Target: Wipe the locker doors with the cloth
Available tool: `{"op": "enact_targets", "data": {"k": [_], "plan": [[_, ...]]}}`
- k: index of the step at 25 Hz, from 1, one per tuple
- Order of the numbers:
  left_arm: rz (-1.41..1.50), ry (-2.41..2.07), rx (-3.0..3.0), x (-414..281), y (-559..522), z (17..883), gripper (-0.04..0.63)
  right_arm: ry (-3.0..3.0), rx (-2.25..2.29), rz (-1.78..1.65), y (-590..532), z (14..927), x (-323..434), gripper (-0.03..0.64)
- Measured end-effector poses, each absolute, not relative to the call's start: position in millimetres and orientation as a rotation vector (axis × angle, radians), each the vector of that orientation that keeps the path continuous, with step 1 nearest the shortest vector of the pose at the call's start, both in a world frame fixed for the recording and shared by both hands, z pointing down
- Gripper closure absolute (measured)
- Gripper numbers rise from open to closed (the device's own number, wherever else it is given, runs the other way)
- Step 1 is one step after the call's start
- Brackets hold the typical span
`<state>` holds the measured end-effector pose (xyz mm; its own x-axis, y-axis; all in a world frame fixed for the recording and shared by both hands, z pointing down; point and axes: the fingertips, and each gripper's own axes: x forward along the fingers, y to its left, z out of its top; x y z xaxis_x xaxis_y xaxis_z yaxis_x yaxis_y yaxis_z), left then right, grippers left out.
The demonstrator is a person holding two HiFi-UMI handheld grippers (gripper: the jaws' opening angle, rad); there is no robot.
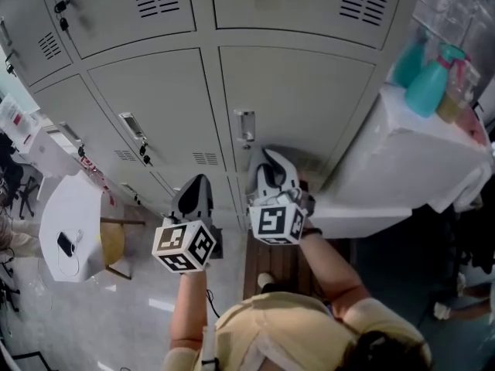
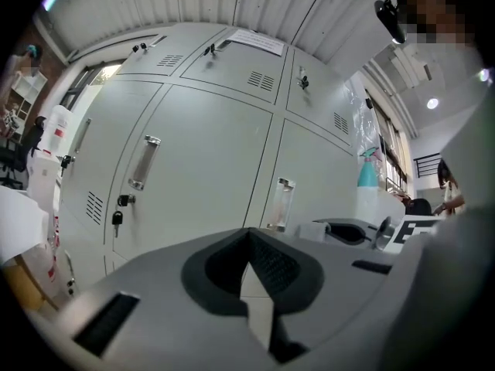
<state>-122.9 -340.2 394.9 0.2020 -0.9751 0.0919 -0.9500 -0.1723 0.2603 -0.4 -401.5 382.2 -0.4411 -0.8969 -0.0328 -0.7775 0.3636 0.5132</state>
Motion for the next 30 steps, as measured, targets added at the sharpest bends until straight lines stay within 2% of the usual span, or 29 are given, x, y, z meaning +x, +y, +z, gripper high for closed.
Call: {"op": "enact_targets", "data": {"k": [12,30], "plan": [[-0.15,-1.893,2.129,-153.9,-331.1,407.1,0.607,-2.373,1.367,-0.688,-411.6,417.4,-40.9,0.611],[-0.091,-1.75,2.221,-102.9,-359.3,419.5,0.607,-2.214,1.54,-0.634,-431.6,422.5,46.8,0.611]]}}
